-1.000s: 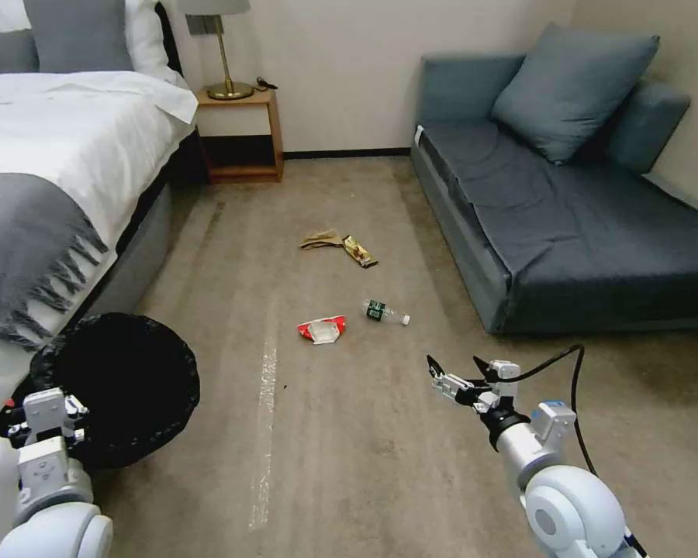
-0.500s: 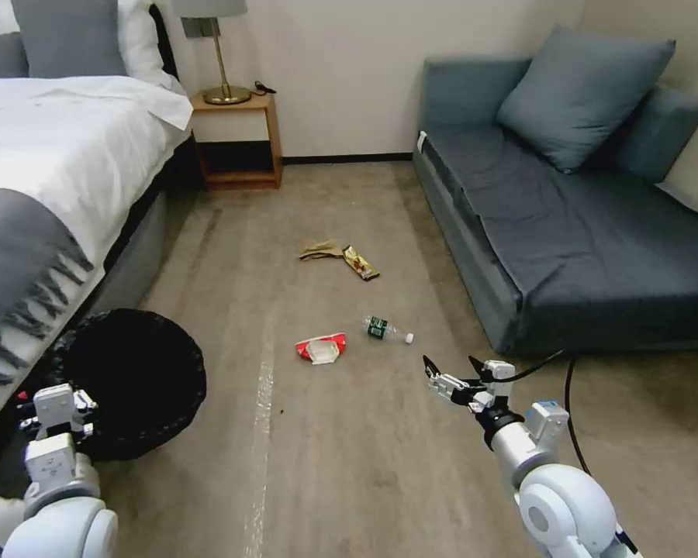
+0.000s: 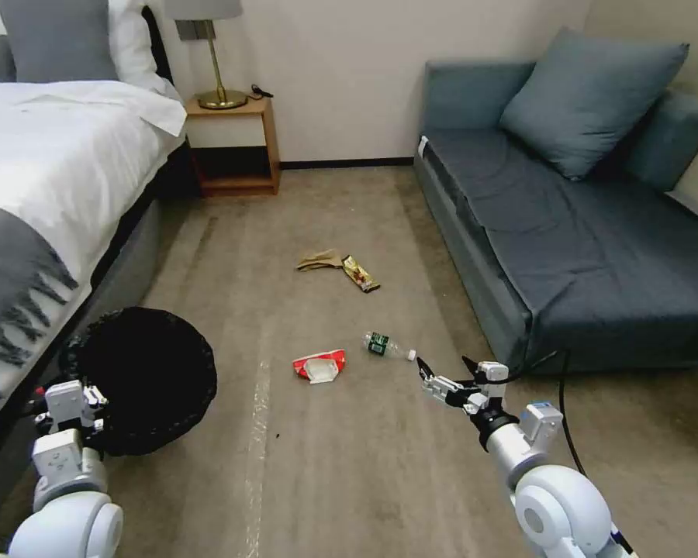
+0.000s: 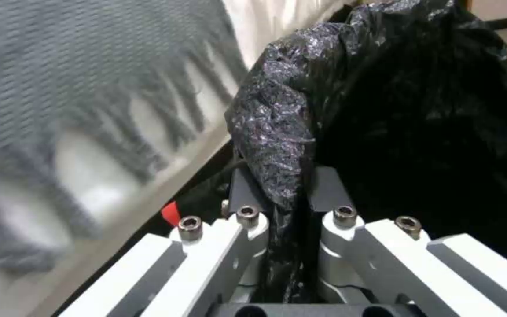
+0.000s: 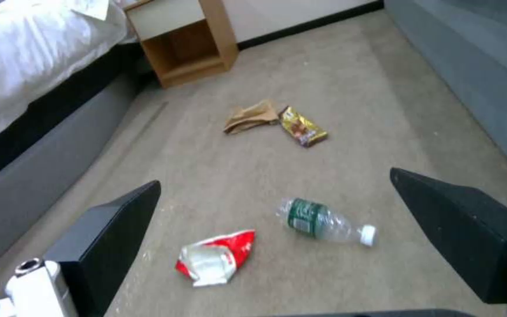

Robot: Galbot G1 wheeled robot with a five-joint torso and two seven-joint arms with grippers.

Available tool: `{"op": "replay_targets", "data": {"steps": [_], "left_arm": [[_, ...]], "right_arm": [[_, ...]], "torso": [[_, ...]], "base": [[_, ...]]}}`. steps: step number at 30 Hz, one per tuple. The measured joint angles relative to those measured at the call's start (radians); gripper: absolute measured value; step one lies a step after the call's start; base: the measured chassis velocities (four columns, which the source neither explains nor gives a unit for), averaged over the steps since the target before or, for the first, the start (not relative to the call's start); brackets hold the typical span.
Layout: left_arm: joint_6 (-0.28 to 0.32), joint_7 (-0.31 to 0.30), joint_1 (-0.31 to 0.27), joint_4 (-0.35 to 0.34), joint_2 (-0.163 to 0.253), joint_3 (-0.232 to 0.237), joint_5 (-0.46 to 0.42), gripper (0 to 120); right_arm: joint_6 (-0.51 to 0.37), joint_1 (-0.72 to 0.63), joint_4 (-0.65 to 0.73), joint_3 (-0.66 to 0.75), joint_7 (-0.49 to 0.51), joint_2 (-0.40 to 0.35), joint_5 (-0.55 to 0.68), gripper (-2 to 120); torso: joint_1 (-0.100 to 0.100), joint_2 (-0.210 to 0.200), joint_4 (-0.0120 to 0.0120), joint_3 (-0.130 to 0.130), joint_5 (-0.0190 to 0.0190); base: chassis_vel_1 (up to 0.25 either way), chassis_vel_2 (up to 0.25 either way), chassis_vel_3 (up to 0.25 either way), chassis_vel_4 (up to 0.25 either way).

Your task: Pick up the trash bin, then pick up the garbage on the floor and place it into the trash bin.

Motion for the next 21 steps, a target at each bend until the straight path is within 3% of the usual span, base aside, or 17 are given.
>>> {"op": "replay_targets", "data": {"steps": [21], "left_arm": [[-0.013,0.007,-0.023,0.031,0.011,0.003,-0.007,7]], "right_arm": [[0.005,0.019,-0.034,-0.024,-0.020,0.016,-0.033,100]], "torso": [[0.000,0.000,0.0000,0.000,0.0000]], "base": [[-0.118,0.118,0.118,-0.115]]}}
